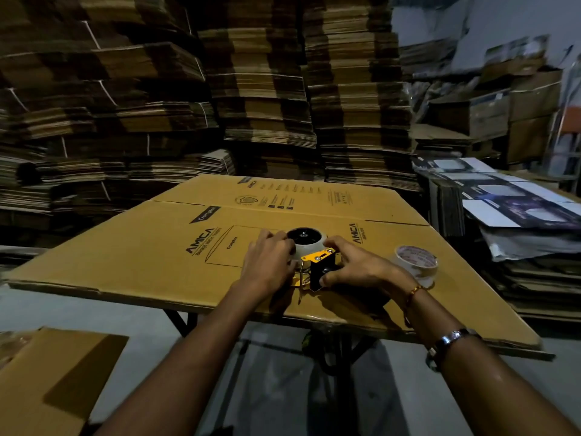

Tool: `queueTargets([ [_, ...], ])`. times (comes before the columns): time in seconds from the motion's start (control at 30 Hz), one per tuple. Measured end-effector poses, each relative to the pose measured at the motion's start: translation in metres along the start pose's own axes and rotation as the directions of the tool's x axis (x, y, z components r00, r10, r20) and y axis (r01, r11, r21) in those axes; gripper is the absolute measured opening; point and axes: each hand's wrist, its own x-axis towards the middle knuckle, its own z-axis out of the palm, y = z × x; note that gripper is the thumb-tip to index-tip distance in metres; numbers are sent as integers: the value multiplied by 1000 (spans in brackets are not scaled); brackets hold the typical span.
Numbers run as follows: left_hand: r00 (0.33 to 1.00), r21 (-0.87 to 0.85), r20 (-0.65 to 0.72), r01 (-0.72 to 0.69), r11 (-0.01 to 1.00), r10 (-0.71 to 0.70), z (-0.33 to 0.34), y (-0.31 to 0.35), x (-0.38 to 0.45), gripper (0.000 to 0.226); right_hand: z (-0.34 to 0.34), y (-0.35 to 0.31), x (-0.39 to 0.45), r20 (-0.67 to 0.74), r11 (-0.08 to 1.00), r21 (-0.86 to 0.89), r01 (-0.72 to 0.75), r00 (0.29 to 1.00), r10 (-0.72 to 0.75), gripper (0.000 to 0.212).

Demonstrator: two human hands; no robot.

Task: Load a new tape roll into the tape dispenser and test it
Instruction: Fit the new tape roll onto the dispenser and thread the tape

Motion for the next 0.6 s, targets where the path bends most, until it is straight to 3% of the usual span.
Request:
queueTargets([
  [0.1,1000,2,-5,-8,1000,8,3,-1,0,31,1,4,2,-6,999,30,16,1000,-15,90],
  [0.3,993,196,-81,-72,978,89,3,3,-1,40,4,12,3,-25,998,38,52,998,-51,91],
  [0.43,997,217,-67,-25,976,40,7,0,-6,46,0,6,6,-21,997,-43,58,998,-59,99],
  [0.6,997,191,-74,12,981,2,7,-1,-14,45,2,3,7,37,992,-87,89,996,-86,92],
])
